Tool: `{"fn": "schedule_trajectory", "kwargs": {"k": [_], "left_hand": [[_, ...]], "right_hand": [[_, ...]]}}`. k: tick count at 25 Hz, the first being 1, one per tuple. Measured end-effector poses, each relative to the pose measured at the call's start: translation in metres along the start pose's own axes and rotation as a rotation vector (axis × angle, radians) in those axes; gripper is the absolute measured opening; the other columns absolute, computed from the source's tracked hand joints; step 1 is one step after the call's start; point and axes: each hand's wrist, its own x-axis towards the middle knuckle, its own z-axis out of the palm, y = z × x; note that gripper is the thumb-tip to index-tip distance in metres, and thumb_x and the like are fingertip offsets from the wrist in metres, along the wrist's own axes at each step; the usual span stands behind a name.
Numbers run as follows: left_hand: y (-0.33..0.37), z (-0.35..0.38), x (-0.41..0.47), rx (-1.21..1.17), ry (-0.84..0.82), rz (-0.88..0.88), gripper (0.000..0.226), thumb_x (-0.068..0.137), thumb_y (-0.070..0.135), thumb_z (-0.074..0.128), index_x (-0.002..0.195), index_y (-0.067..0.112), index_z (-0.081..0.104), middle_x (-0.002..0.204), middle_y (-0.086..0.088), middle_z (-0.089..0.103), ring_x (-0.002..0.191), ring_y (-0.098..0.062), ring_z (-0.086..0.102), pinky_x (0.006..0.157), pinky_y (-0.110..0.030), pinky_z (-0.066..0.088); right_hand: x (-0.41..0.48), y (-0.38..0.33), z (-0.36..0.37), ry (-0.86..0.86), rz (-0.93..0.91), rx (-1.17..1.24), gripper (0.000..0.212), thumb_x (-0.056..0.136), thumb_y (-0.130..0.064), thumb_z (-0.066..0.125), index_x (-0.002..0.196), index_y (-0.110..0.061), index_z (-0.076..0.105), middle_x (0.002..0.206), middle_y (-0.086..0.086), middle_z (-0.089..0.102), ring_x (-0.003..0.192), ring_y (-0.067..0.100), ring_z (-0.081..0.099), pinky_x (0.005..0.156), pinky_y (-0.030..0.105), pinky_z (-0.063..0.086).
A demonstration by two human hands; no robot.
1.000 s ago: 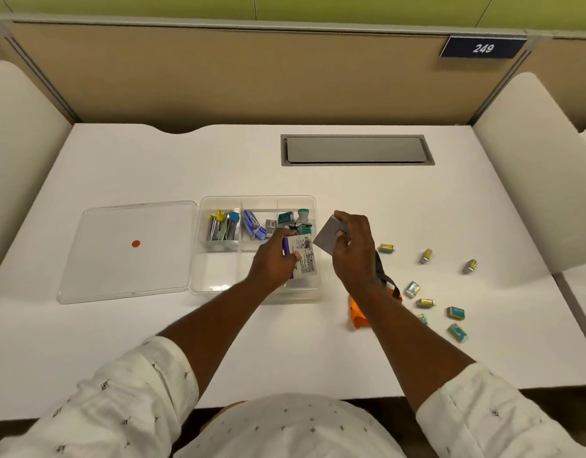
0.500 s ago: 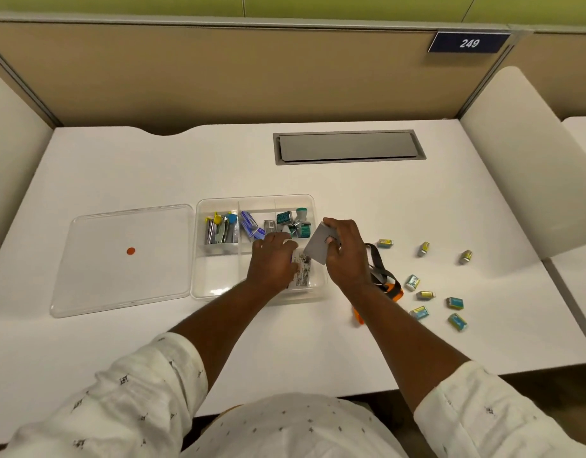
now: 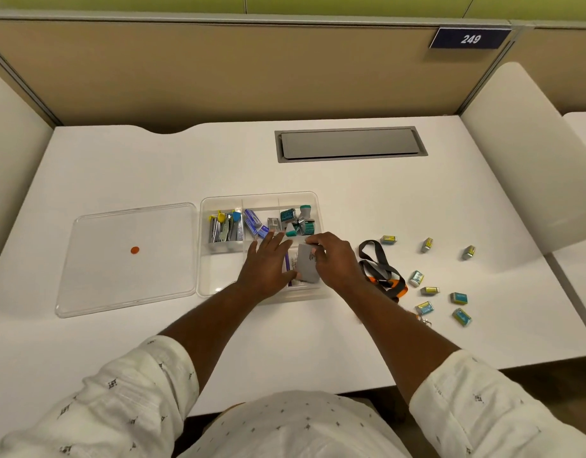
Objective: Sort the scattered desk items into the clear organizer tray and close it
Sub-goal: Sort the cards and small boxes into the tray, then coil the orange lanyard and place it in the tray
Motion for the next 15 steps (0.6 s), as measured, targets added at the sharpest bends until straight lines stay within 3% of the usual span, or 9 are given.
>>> {"fn": "schedule_trajectory", "kwargs": {"k": [4, 9, 15], "left_hand": [[-0.004, -0.004, -0.005, 0.009, -0.032, -0.011, 0.083, 0.089, 0.060, 0.056, 0.154, 0.023, 0.021, 0.165, -0.001, 0.009, 0.152, -0.021, 0.002, 0.121, -0.050, 0.007], [-0.005, -0.009, -0.007, -0.016, -0.031, -0.023, 0.084, 0.088, 0.064, 0.053, 0.155, 0.024, 0.019, 0.165, -0.001, 0.009, 0.152, -0.022, 0.003, 0.121, -0.050, 0.007], [0.005, -0.009, -0.006, -0.027, -0.015, -0.021, 0.085, 0.089, 0.066, 0.048, 0.155, 0.025, 0.015, 0.165, 0.000, 0.010, 0.152, -0.020, 0.003, 0.120, -0.050, 0.004]], "right_hand": [[0.004, 0.003, 0.011, 0.011, -0.074, -0.206, 0.024, 0.094, -0.014, 0.060, 0.114, -0.017, 0.072, 0.114, 0.004, 0.074, 0.105, 0.025, 0.068, 0.094, 0.047, 0.053], [0.004, 0.003, 0.018, -0.048, -0.024, -0.239, 0.033, 0.096, -0.010, 0.053, 0.126, -0.020, 0.064, 0.129, 0.002, 0.066, 0.124, 0.019, 0.057, 0.120, 0.046, 0.020], [-0.016, 0.015, 0.004, -0.033, -0.050, -0.253, 0.040, 0.097, -0.019, 0.056, 0.137, -0.018, 0.053, 0.147, 0.005, 0.050, 0.143, 0.021, 0.035, 0.121, 0.049, 0.016]]}}
